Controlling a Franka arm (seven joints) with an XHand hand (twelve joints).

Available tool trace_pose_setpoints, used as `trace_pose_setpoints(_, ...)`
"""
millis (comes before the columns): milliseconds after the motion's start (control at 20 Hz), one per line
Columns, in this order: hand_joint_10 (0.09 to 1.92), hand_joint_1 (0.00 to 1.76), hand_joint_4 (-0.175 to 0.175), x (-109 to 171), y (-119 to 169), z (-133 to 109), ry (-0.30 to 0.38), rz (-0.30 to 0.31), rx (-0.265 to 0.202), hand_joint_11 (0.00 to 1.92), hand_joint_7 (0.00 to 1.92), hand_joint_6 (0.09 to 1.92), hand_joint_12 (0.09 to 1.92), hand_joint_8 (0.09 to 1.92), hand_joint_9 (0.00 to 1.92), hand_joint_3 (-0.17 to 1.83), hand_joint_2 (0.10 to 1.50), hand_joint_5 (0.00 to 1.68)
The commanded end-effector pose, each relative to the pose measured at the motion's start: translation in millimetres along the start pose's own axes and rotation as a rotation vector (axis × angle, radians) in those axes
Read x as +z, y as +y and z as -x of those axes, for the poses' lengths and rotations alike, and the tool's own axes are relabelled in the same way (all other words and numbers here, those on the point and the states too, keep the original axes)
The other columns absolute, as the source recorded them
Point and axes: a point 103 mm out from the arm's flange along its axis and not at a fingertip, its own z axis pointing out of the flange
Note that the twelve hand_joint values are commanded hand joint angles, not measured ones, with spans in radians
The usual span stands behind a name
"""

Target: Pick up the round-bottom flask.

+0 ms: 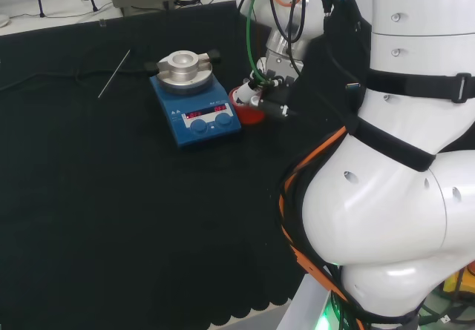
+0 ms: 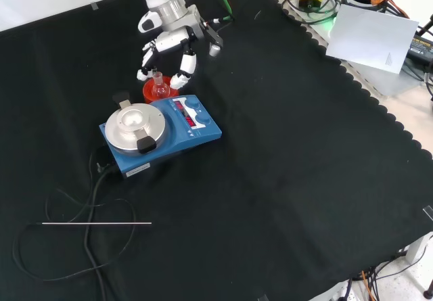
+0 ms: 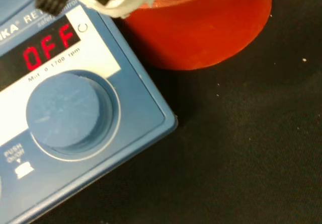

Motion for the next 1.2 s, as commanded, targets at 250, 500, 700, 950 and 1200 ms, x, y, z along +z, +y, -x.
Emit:
trace_pose_setpoints(250, 0.59, 0.97, -0.041, -11.1, 11.1, -3.4, 0.025, 0.006, 0.002, 0.13, 0.43, 0.6, 1.35, 0.61, 0.61, 0.7, 0.66, 0.61)
trace_pose_setpoints(500, 0.59, 0.97, -0.039, -16.9, 15.3, -6.0, 0.036, 0.017, 0.017, 0.13, 0.43, 0.63, 1.35, 0.61, 0.61, 0.7, 0.66, 0.61)
trace_pose_setpoints(700, 0.6, 0.98, -0.034, -16.7, 15.3, -7.2, 0.039, 0.025, 0.021, 0.15, 0.44, 0.67, 1.35, 0.62, 0.62, 0.71, 0.67, 0.67)
trace_pose_setpoints(950, 0.6, 1.0, -0.024, -16.2, 14.9, -7.7, 0.037, 0.033, 0.024, 0.16, 0.45, 0.72, 1.35, 0.62, 0.63, 0.71, 0.67, 0.77)
trace_pose_setpoints(1200, 0.6, 1.01, -0.013, -4.4, 2.0, -12.6, 0.026, 0.061, 0.028, 0.17, 0.46, 0.77, 1.34, 0.62, 0.64, 0.71, 0.67, 0.85)
